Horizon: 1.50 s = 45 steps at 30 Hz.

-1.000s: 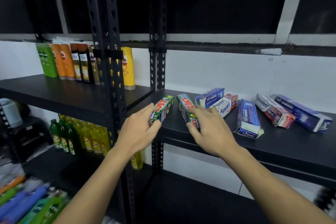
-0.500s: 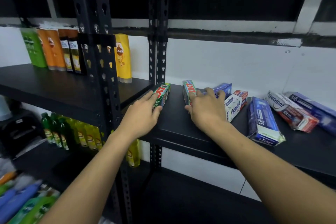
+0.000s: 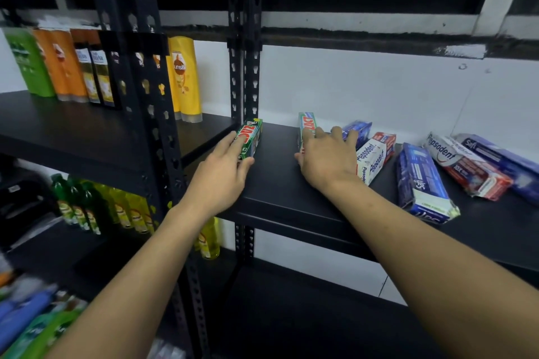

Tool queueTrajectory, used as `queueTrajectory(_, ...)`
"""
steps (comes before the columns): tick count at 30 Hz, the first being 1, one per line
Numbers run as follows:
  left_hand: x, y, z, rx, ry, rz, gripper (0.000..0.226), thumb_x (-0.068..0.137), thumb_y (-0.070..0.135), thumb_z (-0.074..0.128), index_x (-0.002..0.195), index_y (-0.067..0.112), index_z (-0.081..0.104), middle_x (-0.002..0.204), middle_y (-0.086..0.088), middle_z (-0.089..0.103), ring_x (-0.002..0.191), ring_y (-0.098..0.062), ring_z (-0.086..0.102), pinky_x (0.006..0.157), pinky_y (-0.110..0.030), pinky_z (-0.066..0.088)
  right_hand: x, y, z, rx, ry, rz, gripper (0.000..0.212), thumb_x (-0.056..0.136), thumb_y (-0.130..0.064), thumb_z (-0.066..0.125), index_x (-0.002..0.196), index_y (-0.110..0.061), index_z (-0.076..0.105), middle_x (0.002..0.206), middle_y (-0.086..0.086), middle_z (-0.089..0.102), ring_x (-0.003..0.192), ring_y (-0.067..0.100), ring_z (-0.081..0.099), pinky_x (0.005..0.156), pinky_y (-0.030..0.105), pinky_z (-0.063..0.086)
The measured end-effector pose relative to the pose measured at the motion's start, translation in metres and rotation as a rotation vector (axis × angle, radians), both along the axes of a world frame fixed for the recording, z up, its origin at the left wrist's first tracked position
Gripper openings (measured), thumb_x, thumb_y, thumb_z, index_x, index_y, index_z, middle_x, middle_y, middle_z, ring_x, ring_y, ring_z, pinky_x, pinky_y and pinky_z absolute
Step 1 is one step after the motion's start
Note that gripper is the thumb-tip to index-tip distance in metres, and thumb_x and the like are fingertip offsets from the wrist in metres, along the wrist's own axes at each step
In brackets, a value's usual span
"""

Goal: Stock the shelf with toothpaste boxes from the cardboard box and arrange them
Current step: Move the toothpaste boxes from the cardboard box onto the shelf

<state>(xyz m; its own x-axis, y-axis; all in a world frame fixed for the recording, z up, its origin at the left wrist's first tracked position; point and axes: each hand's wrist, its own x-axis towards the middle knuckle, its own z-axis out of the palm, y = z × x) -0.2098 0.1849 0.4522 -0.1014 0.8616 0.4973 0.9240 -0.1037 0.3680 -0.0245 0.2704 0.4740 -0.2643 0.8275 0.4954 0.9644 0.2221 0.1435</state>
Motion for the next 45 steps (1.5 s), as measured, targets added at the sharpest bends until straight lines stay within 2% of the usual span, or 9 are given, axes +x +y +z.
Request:
queueTrajectory(5, 0.003, -0.008, 0.000, 0.040, 0.014, -0.029, 0.063, 0.101, 0.046, 0.043, 0.154, 0.017, 0.027, 0.163, -0.004, 0.019, 0.147, -0.025, 0.022, 0.118, -0.041, 0.026, 0.008, -0.023, 0.005, 0.019, 0.109, 0.067, 0.057, 0.093, -0.052, 0.043, 0.142, -0.022, 0.039, 0.136, 0.001, 0.053, 0.127, 0.034, 0.039, 0.101, 0.052, 0.024)
queueTrajectory(10, 0.035, -0.044, 0.009, 0.249, 0.150, -0.065, 0.059, 0.099, 0.052, 0.043, 0.147, 0.019, 0.040, 0.158, 0.001, 0.031, 0.146, -0.023, 0.024, 0.116, -0.047, 0.026, 0.039, -0.084, -0.003, 0.120, 0.243, 0.183, 0.050, 0.090, -0.051, 0.049, 0.132, -0.024, 0.053, 0.125, 0.001, 0.060, 0.118, 0.030, 0.046, 0.097, 0.046, 0.030)
queueTrajectory(15, 0.086, -0.094, -0.007, 0.248, 0.224, -0.203, 0.055, 0.092, 0.046, 0.053, 0.140, 0.020, 0.049, 0.149, 0.005, 0.045, 0.140, -0.020, 0.036, 0.114, -0.045, 0.029, 0.088, -0.160, -0.036, 0.140, 0.327, 0.231, 0.049, 0.089, -0.050, 0.056, 0.132, -0.028, 0.055, 0.125, -0.007, 0.058, 0.117, 0.023, 0.045, 0.093, 0.040, 0.031)
queueTrajectory(23, 0.156, -0.152, -0.085, 0.201, 0.210, -0.383, 0.040, 0.089, 0.035, 0.060, 0.125, 0.018, 0.061, 0.127, 0.005, 0.060, 0.118, -0.019, 0.053, 0.097, -0.039, 0.040, 0.168, -0.242, -0.111, 0.004, 0.464, 0.377, 0.037, 0.090, -0.031, 0.062, 0.124, -0.017, 0.062, 0.117, -0.004, 0.059, 0.104, 0.021, 0.051, 0.088, 0.028, 0.037)
queueTrajectory(26, 0.176, -0.153, -0.136, 0.063, 0.238, -0.445, 0.039, 0.089, 0.036, 0.059, 0.124, 0.019, 0.061, 0.123, 0.005, 0.061, 0.113, -0.018, 0.053, 0.095, -0.038, 0.039, 0.191, -0.253, -0.162, -0.105, 0.457, 0.307, 0.038, 0.090, -0.029, 0.065, 0.125, -0.015, 0.062, 0.117, -0.002, 0.058, 0.104, 0.020, 0.051, 0.090, 0.025, 0.037)
queueTrajectory(32, 0.200, -0.143, -0.249, -0.284, 0.415, -0.511, 0.043, 0.090, 0.039, 0.051, 0.128, 0.020, 0.056, 0.124, 0.004, 0.059, 0.112, -0.021, 0.053, 0.095, -0.041, 0.040, 0.223, -0.255, -0.271, -0.365, 0.418, 0.156, 0.042, 0.086, -0.029, 0.063, 0.127, -0.020, 0.061, 0.116, -0.002, 0.058, 0.101, 0.020, 0.049, 0.082, 0.043, 0.051)
queueTrajectory(37, 0.211, -0.147, -0.342, -0.593, 0.538, -0.576, 0.038, 0.092, 0.041, 0.049, 0.125, 0.021, 0.053, 0.123, -0.002, 0.057, 0.114, -0.023, 0.052, 0.095, -0.040, 0.036, 0.237, -0.253, -0.362, -0.703, 0.368, 0.050, 0.042, 0.086, -0.032, 0.060, 0.126, -0.020, 0.059, 0.117, 0.003, 0.060, 0.104, 0.027, 0.054, 0.088, 0.041, 0.048)
queueTrajectory(42, 0.203, -0.175, -0.440, -1.026, 0.375, -0.563, 0.040, 0.093, 0.039, 0.054, 0.127, 0.016, 0.055, 0.128, -0.009, 0.058, 0.116, -0.028, 0.054, 0.096, -0.039, 0.044, 0.246, -0.269, -0.448, -1.082, 0.419, 0.020, 0.038, 0.087, -0.028, 0.061, 0.125, -0.022, 0.059, 0.121, 0.004, 0.064, 0.106, 0.024, 0.061, 0.087, 0.037, 0.053)
queueTrajectory(45, 0.191, -0.203, -0.483, -1.239, 0.250, -0.483, 0.045, 0.093, 0.047, 0.056, 0.127, 0.017, 0.059, 0.123, -0.008, 0.063, 0.108, -0.027, 0.060, 0.091, -0.039, 0.050, 0.249, -0.284, -0.491, -1.328, 0.340, -0.060, 0.036, 0.091, -0.027, 0.062, 0.125, -0.018, 0.060, 0.119, 0.008, 0.065, 0.102, 0.025, 0.063, 0.084, 0.034, 0.053)
